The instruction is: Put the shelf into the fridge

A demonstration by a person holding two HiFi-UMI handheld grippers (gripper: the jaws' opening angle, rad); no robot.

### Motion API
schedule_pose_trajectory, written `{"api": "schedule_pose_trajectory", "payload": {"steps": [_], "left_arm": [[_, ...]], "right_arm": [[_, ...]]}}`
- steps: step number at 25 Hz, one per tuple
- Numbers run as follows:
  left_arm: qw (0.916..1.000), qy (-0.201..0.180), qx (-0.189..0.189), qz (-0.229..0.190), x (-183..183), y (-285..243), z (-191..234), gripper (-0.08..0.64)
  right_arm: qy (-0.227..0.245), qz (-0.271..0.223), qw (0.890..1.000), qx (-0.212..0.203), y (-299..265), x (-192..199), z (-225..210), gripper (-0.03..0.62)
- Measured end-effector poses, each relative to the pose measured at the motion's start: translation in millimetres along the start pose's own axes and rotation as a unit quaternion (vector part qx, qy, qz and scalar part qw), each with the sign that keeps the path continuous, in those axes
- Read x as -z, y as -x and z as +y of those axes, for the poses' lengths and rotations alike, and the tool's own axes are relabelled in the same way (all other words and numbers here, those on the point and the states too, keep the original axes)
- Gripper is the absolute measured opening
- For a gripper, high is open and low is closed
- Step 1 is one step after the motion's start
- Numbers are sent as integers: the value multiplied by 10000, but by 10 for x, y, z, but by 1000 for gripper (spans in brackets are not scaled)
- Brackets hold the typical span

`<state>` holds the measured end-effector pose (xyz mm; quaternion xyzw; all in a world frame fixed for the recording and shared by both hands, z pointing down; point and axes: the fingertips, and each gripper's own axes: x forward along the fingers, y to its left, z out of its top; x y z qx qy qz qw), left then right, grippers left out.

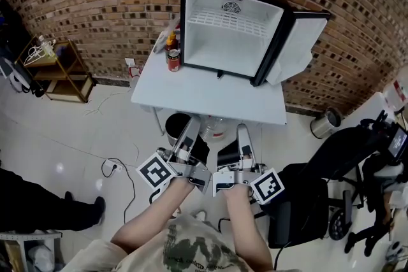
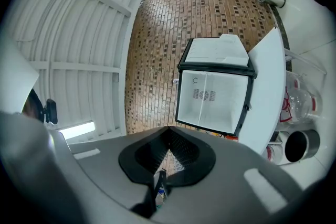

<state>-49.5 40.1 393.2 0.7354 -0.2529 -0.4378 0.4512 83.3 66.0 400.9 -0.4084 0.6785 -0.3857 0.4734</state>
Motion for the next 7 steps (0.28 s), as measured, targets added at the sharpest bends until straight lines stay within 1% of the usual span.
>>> {"api": "schedule_pose_trajectory", "payload": {"steps": [7], "left_arm": [[9999, 103, 3, 18, 13, -17, 49, -2]], "right_arm": [[2, -40, 10000, 59, 4, -20, -46, 0]]}}
